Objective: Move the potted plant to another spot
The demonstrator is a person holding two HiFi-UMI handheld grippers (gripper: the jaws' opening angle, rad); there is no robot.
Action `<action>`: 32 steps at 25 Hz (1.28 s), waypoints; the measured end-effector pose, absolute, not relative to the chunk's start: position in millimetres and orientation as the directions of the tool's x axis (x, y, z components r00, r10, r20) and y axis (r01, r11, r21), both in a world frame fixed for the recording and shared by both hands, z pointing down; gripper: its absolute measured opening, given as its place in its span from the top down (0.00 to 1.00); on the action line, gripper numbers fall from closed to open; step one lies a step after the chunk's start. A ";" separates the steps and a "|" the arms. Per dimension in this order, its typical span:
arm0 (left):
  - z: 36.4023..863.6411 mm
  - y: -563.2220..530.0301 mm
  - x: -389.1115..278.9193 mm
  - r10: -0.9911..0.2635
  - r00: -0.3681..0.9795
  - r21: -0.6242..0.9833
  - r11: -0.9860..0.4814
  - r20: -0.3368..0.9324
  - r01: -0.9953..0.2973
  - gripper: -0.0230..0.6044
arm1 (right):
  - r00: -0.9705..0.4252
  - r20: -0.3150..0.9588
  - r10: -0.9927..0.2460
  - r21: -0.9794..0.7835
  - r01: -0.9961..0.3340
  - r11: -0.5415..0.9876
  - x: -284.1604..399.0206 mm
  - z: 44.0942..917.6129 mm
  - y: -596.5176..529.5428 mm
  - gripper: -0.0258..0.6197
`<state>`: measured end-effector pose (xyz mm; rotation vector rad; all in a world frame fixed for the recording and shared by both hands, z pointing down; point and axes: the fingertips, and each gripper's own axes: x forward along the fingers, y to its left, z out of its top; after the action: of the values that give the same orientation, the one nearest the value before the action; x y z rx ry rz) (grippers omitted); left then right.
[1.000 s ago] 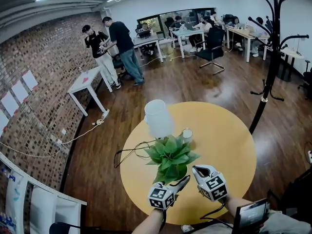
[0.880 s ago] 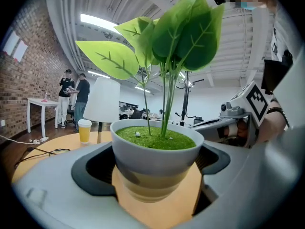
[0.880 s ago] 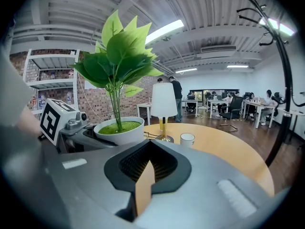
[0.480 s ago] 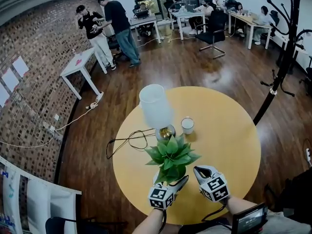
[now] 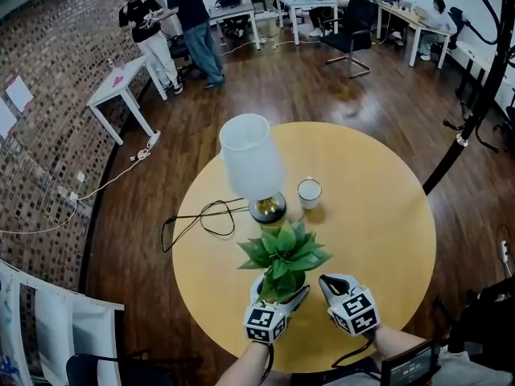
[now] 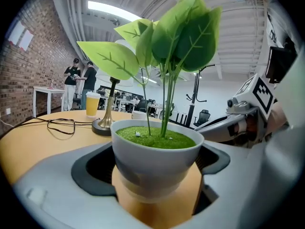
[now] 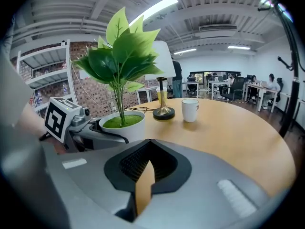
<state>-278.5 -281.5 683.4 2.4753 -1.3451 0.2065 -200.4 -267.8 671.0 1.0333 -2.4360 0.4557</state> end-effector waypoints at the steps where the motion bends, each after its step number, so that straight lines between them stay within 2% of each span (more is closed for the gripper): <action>1: 684.4 -283.7 -278.7 -0.793 0.545 0.206 -0.505 0.272 -0.838 0.15 | -0.615 0.526 -0.587 -0.121 -0.738 0.664 -199.9 672.4 -269.4 0.95; 32: 719.4 -278.1 -285.4 -0.792 0.509 0.128 -0.497 0.339 -0.858 0.15 | -0.619 0.537 -0.573 -0.126 -0.730 0.672 -203.7 683.1 -253.7 0.95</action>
<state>-285.4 -278.1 719.4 2.4739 -1.3897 0.3414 -203.7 -253.7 683.1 1.0118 -2.4271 0.4634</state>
